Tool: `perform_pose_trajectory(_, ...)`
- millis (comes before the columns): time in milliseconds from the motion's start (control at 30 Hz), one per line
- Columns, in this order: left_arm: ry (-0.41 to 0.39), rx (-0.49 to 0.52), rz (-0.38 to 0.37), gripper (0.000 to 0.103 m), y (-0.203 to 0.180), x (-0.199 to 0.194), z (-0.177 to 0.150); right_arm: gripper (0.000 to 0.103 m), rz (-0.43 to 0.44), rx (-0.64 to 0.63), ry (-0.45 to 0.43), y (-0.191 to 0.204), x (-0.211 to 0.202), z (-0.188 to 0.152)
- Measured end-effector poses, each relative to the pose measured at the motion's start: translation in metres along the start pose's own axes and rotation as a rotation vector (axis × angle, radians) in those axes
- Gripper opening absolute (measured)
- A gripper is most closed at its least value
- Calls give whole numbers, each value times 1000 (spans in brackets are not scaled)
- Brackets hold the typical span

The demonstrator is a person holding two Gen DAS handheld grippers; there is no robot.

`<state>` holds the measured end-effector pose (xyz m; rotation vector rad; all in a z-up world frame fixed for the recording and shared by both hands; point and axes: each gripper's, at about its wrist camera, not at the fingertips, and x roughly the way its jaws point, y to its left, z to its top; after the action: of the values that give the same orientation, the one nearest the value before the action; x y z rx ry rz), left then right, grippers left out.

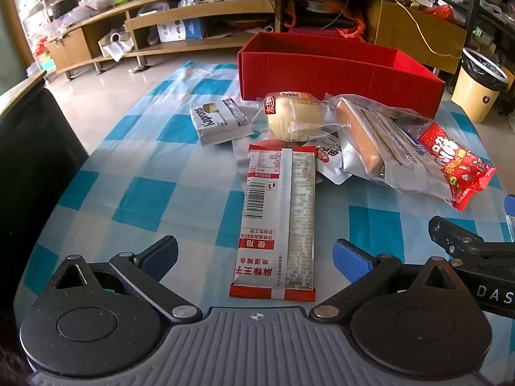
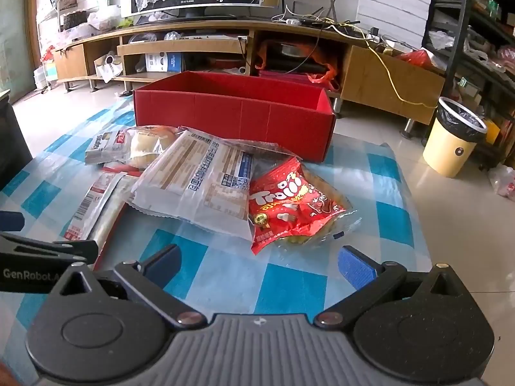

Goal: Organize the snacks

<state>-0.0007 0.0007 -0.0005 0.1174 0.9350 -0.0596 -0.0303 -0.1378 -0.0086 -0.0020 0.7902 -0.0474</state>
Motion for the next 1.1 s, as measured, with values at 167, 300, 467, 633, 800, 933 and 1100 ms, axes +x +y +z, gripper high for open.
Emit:
perform_pose_trajectory(167, 4, 1, 1, 103, 0, 0, -1, 103, 2, 0, 5, 0, 1, 0)
perform_pose_trajectory(300, 0, -1, -1, 103, 1, 0, -2, 103, 5, 1, 10, 0, 2, 0)
perform_pose_trajectory(467, -1, -1, -2, 103, 1, 0, -3, 103, 7, 2, 16, 1, 3, 0)
perform_pose_trajectory(633, 0, 0, -2, 103, 2, 2, -6, 103, 10, 1, 25, 1, 5, -1)
perform_pose_trajectory(800, -2, 1, -12, 103, 5, 4, -8, 103, 12, 0, 28, 1, 5, -1)
perform_pose_trajectory(933, -8, -10, -19, 103, 4, 10, -8, 103, 25, 1, 24, 2, 3, 0)
perform_pose_trajectory(1100, 9, 25, 25, 103, 2, 11, -7, 103, 32, -7, 31, 3, 5, 2)
